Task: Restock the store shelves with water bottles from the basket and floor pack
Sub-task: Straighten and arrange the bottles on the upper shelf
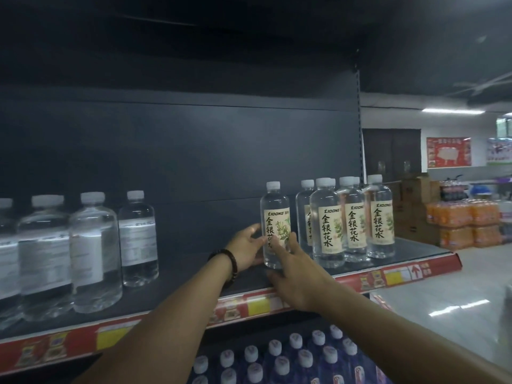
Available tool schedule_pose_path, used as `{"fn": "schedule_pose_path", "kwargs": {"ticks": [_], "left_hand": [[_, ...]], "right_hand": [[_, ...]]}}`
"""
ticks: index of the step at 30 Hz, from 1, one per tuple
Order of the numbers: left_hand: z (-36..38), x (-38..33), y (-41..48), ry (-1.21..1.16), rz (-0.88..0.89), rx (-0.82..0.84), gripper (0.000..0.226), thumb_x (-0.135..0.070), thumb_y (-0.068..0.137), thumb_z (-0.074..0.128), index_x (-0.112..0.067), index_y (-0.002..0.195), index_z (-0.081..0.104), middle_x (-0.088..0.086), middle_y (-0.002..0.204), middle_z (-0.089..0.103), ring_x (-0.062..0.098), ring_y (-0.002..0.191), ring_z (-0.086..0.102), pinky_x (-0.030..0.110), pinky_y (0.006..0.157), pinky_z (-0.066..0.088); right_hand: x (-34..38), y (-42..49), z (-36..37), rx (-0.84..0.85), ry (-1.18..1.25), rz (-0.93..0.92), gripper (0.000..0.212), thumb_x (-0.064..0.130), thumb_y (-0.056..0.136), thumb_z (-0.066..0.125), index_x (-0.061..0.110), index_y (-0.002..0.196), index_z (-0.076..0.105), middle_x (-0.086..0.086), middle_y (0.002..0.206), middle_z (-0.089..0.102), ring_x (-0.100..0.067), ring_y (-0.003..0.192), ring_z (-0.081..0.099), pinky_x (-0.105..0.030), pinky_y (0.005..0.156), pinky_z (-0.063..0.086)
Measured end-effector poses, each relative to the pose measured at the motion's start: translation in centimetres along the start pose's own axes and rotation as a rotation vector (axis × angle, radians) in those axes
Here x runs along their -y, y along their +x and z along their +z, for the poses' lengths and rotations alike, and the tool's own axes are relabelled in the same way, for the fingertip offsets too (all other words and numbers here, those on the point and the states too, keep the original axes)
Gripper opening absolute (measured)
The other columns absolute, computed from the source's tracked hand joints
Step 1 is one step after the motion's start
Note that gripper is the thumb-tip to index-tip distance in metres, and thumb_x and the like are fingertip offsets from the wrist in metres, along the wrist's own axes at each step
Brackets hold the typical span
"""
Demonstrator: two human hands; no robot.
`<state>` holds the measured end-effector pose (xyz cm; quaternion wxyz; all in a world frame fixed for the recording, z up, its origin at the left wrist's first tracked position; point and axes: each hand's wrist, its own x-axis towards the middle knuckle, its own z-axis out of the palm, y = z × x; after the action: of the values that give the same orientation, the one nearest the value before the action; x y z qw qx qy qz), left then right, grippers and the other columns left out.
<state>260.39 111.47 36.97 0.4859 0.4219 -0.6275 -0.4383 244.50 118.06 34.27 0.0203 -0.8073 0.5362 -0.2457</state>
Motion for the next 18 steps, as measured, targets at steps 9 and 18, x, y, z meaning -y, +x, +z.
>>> {"fn": "schedule_pose_path", "kwargs": {"ticks": [9, 18], "left_hand": [[2.7, 0.3, 1.7, 0.161, 0.047, -0.074, 0.052, -0.011, 0.105, 0.06, -0.018, 0.154, 0.045, 0.008, 0.111, 0.076, 0.022, 0.096, 0.074, 0.042, 0.087, 0.064], [2.5, -0.1, 1.2, 0.135, -0.023, -0.036, 0.046, -0.01, 0.107, 0.055, -0.016, 0.152, 0.047, 0.005, 0.116, 0.075, 0.024, 0.105, 0.074, 0.044, 0.096, 0.061]], "right_hand": [[-1.7, 1.5, -0.6, 0.03, -0.008, 0.093, 0.079, 0.042, 0.107, 0.046, 0.022, 0.169, 0.002, -0.022, 0.173, -0.001, -0.051, 0.152, 0.033, -0.057, 0.123, 0.034], [-1.4, 1.3, -0.1, 0.013, -0.002, 0.118, 0.071, 0.044, 0.103, 0.051, 0.019, 0.163, 0.021, -0.024, 0.167, 0.02, -0.048, 0.145, 0.042, -0.056, 0.118, 0.043]]}}
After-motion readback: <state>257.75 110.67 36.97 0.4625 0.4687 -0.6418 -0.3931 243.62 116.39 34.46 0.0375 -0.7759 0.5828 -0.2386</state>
